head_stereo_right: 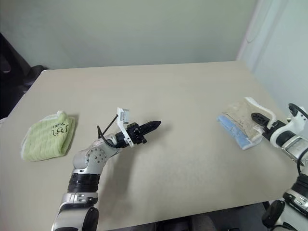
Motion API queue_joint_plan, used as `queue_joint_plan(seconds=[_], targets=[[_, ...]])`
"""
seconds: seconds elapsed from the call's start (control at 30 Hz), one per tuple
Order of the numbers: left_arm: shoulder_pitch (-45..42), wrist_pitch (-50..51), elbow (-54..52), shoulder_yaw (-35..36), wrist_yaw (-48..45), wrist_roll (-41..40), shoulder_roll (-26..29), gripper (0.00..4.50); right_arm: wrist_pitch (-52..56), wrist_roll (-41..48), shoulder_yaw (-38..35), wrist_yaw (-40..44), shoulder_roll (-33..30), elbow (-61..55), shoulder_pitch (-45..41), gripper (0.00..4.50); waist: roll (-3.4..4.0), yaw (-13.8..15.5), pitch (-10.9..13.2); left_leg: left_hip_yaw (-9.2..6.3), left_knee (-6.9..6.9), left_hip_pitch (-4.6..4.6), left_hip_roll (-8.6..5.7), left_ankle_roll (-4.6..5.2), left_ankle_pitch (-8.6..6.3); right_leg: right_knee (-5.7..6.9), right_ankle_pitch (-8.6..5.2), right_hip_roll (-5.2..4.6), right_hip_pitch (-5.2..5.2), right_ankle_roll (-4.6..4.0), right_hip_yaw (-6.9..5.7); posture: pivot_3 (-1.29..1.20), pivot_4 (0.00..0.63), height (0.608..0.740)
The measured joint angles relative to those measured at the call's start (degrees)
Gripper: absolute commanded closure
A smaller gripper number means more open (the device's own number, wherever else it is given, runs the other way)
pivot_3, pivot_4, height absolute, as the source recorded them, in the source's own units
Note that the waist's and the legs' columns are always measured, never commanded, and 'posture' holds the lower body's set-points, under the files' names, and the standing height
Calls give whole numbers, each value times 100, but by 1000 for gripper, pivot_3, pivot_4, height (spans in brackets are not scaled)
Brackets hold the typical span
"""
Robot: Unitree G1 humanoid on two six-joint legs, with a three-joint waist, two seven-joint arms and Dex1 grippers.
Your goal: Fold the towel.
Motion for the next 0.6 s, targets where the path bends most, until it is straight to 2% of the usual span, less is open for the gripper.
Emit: queue_joint_plan(seconds=[0.23,0.43,0.5,0.6], targets=[[4,0,-1,8,-15,-4,112,4500,-101,-16,-190,350,-455,-24,743,15,0,-3,0,1,0,1,-3,3,-5,-3,-12,-1,3,12,3,0,150,740],[-10,-27,15,24,-79,13,233,4500,-619,-29,-428,405,-715,-4,668,15,4,-36,2,2,1,1,-3,4,-5,-4,-14,0,2,14,5,0,150,740],[-17,-128,58,24,-79,56,253,4500,-819,-68,-210,670,-873,-208,626,15,11,-48,4,3,0,1,-3,4,-5,-4,-15,1,0,15,5,0,150,740],[-112,-434,242,29,-25,289,350,4500,-1177,-193,608,1291,-1218,-856,466,15,17,-99,4,4,-2,3,3,4,-4,-4,-15,8,0,14,3,0,150,740]])
